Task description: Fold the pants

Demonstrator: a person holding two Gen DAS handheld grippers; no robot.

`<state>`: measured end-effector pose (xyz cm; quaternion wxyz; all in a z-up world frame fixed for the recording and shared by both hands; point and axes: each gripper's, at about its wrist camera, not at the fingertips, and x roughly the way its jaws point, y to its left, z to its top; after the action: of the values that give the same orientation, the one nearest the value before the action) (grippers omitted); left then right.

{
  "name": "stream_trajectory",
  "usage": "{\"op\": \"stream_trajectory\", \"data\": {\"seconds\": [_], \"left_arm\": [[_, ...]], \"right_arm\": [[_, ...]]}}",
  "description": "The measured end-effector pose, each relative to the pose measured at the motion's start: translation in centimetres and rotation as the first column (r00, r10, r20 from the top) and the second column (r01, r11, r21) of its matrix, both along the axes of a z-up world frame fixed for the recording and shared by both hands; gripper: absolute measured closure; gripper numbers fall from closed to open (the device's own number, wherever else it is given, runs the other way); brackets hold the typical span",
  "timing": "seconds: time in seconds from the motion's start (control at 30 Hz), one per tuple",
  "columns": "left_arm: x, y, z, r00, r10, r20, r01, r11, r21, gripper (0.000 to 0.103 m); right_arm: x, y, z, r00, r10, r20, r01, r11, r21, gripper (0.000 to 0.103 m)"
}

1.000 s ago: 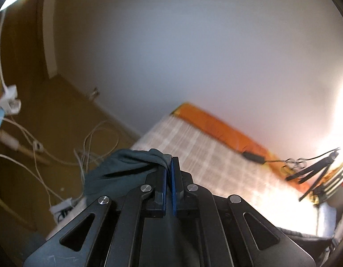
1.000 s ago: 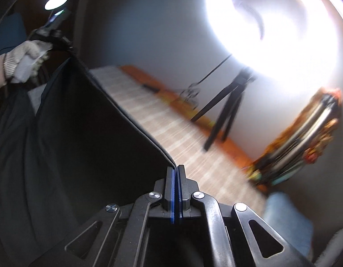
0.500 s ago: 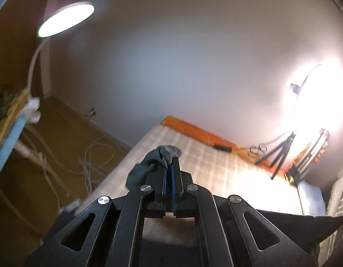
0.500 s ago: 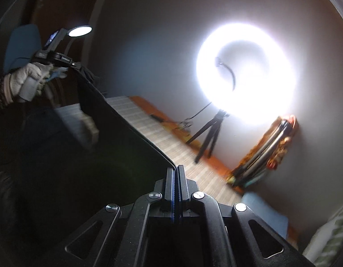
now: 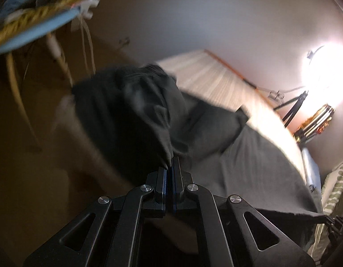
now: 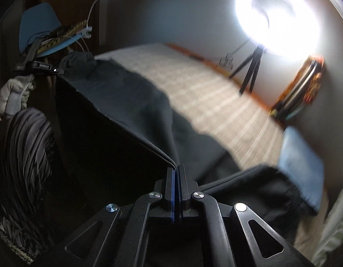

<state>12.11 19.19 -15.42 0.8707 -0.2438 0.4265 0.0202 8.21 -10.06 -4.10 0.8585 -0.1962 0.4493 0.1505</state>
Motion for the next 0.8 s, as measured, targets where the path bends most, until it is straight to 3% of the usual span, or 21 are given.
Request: {"op": "stream_trajectory", "data": {"seconds": [0.17,0.23,0.37,0.43,0.57,0.67,0.8], "left_arm": [[-1.4,0.3,-0.7,1.000,-0.003,-0.002,0.003,0.999,-0.048,0.087],[-1.7,1.1,-0.4,1.000,0.010,0.009,-0.010,0.997,-0.072,0.071],[-1.4,3.2,0.7,0.996,0.078,0.043,-0.076,0.995,-0.059,0.064],[0.1,4.0,1.4,0.994,0.089,0.056,-0.088,0.996,-0.013,0.053],[3.4,5.0,1.6,0.996,0.084,0.041,-0.085,0.995,0.046,0.052],[5.5,5.1,1.0,0.998,0.065,0.015,-0.066,0.989,0.135,0.052],[6.9,4.7,-0.9,0.998,0.048,-0.038,-0.041,0.984,0.173,0.052]], "right_arm": [[0.1,-0.6,-3.5,0.995,-0.021,-0.100,0.019,1.000,-0.021,0.103],[0.1,-0.7,-4.3,0.992,-0.024,-0.126,0.021,1.000,-0.022,0.103],[0.3,-0.1,-5.2,0.985,-0.011,-0.175,0.007,1.000,-0.027,0.103],[0.1,0.3,-5.1,0.981,-0.008,-0.195,0.004,1.000,-0.021,0.101],[0.4,0.2,-4.6,0.978,-0.020,-0.207,0.022,1.000,0.011,0.097],[0.3,0.5,-4.6,0.978,-0.022,-0.208,0.023,1.000,0.000,0.096],[0.7,0.8,-5.0,0.975,-0.027,-0.219,0.024,1.000,-0.015,0.096]]}}
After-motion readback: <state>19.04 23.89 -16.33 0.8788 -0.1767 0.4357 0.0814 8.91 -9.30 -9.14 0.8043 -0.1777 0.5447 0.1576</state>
